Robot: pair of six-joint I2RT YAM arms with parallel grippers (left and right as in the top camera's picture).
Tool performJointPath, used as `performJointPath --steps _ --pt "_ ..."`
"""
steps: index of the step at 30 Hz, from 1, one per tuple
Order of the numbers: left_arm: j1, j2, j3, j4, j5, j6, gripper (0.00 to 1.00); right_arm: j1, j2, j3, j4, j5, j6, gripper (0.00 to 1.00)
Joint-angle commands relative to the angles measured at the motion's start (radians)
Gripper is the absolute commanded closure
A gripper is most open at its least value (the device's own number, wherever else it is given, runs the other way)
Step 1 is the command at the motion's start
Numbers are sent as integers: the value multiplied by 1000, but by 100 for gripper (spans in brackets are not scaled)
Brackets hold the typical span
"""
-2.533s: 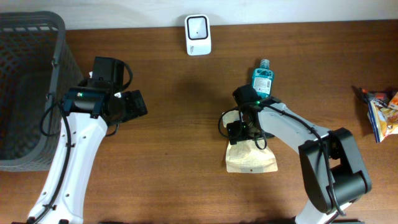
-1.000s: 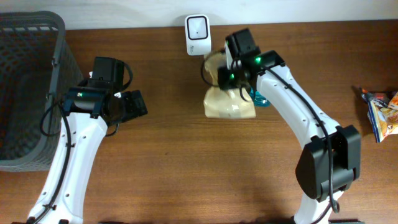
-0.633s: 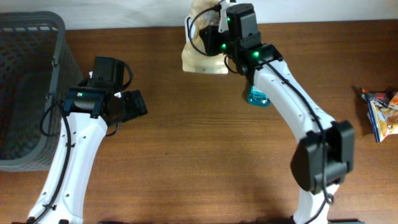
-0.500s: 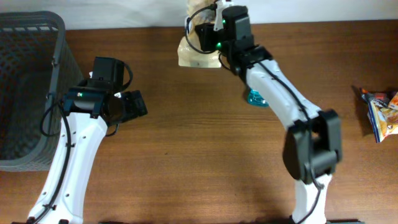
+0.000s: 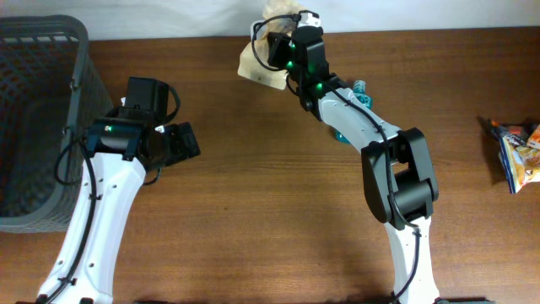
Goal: Scan the item barcode
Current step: 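Lift the plastic bag and hold it at the white scanner, then carry the plastic bag to the top-right corner and release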
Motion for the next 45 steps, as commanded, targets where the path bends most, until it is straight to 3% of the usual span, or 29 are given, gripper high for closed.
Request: performJointPath --steps 1,4,18,25,32,38,45 --pt "5 -12 10 0 -11 -12 1 6 2 10 7 126 17 90" --pt "5 -12 10 0 -11 -12 1 6 2 10 6 141 -5 84" --pt "5 -12 10 0 -11 -12 1 0 8 35 -68 111 -32 85" --pt "5 -12 10 0 -11 -12 1 -101 -119 194 -370 77 -32 89" --pt "5 -12 10 1 -11 -12 1 -355 -227 381 -837 78 -32 90" --pt "5 -12 10 0 -11 -12 1 -681 -224 394 -1165 94 -32 91" --pt "5 -12 10 1 -11 -12 1 -956 -186 358 -1294 66 -43 89"
